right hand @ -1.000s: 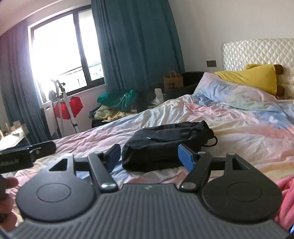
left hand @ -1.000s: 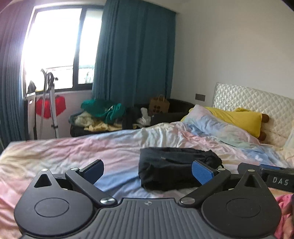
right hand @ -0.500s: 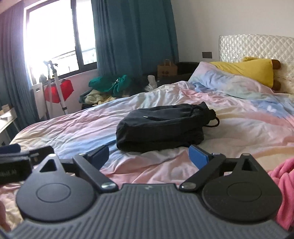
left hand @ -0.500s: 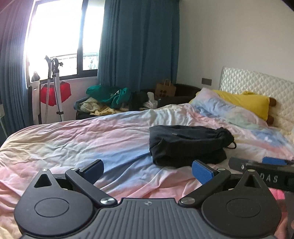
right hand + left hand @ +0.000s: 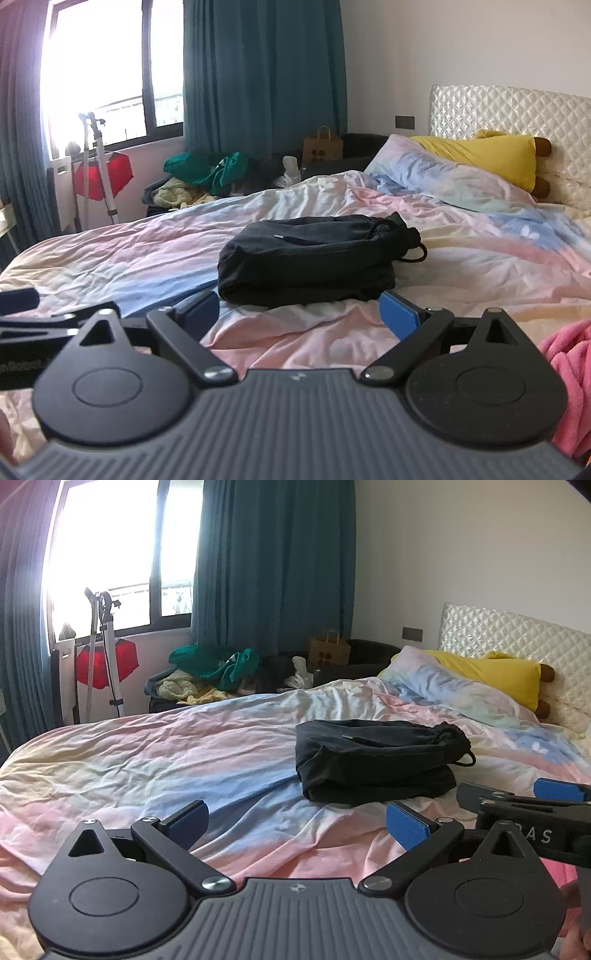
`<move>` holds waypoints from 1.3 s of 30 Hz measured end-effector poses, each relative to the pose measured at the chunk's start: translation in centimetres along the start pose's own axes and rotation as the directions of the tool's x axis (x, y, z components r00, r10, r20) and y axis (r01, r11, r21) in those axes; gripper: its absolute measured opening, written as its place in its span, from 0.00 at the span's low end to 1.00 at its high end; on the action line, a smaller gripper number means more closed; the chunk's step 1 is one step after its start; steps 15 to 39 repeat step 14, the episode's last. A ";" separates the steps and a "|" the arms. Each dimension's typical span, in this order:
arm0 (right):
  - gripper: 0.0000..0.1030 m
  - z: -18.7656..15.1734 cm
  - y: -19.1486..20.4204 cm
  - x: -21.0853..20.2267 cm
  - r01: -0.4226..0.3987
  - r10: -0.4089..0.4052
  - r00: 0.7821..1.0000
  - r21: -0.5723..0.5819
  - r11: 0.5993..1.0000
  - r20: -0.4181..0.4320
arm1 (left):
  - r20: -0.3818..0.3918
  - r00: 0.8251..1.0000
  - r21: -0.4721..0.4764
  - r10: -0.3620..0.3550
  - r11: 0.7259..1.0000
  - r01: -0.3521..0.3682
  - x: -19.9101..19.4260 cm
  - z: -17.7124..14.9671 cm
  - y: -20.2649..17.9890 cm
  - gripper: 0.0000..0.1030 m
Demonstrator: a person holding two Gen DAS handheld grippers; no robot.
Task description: Fold clothes
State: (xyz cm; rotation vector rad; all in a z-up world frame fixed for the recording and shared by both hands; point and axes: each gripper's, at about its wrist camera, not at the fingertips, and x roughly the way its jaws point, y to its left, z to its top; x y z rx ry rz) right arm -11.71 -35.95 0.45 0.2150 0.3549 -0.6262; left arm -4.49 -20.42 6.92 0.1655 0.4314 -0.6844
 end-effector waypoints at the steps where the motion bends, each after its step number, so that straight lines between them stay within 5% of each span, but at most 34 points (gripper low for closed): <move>1: 0.92 0.0 -0.1 0.1 0.000 0.000 1.000 0.004 1.000 -0.001 | -0.001 1.000 -0.004 0.001 1.000 -0.001 0.0 0.0 0.1 1.00; 39: 0.92 -0.1 0.3 -0.1 0.026 -0.026 1.000 -0.021 0.999 0.005 | -0.001 0.999 -0.014 0.038 0.999 -0.038 -0.3 0.1 0.8 1.00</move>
